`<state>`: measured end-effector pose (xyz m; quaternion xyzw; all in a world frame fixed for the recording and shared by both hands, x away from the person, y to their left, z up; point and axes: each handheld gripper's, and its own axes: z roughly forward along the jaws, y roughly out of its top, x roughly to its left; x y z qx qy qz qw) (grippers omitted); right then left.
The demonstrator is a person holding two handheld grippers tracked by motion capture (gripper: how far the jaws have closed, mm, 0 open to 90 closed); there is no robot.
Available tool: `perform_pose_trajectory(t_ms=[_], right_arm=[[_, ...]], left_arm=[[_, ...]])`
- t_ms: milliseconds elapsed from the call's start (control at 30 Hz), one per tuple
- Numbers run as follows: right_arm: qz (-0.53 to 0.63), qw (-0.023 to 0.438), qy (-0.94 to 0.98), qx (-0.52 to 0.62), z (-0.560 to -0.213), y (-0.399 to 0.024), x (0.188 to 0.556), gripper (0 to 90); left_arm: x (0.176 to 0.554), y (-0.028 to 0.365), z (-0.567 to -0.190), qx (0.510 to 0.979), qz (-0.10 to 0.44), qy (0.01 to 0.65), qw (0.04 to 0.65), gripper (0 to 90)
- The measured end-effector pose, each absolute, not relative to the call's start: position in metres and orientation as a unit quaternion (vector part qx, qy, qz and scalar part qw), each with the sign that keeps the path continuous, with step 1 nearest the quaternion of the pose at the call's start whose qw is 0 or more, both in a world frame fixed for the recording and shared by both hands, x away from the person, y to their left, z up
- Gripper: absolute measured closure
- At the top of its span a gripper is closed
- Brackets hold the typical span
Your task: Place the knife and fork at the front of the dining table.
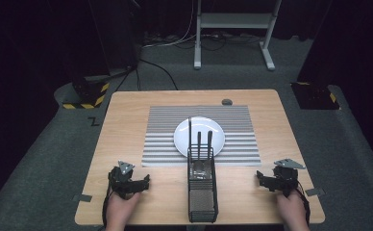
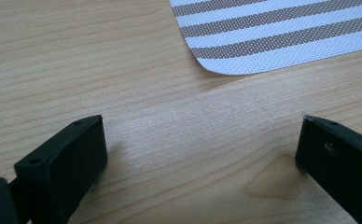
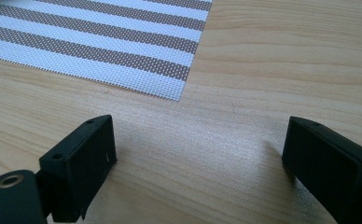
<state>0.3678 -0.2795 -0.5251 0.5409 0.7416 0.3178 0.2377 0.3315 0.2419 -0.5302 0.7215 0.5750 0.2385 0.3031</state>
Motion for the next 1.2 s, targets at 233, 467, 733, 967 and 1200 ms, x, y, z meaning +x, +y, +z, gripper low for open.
perform_pose_trajectory(t_ms=[233, 467, 733, 967, 1200], right_arm=[[0.317, 0.238, 0.743, 0.539, -0.525, -0.279, 0.368, 9.4], [0.318, 0.237, 0.743, 0.539, -0.525, -0.279, 0.368, 9.5], [0.318, 0.237, 0.743, 0.538, -0.525, -0.279, 0.367, 9.5], [0.318, 0.237, 0.744, 0.537, -0.525, -0.279, 0.367, 9.4], [0.318, 0.237, 0.746, 0.535, -0.525, -0.279, 0.368, 9.4]], left_arm=[[0.33, 0.242, -0.53, 0.723, 0.237, 0.572, 0.306, 2.9], [0.327, 0.241, -0.528, 0.733, 0.245, 0.551, 0.314, 3.1], [0.321, 0.235, -0.514, 0.73, 0.233, 0.526, 0.367, 0.1], [0.311, 0.224, -0.504, 0.722, 0.219, 0.489, 0.437, 0.1], [0.306, 0.219, -0.494, 0.699, 0.227, 0.472, 0.487, 0.1]])
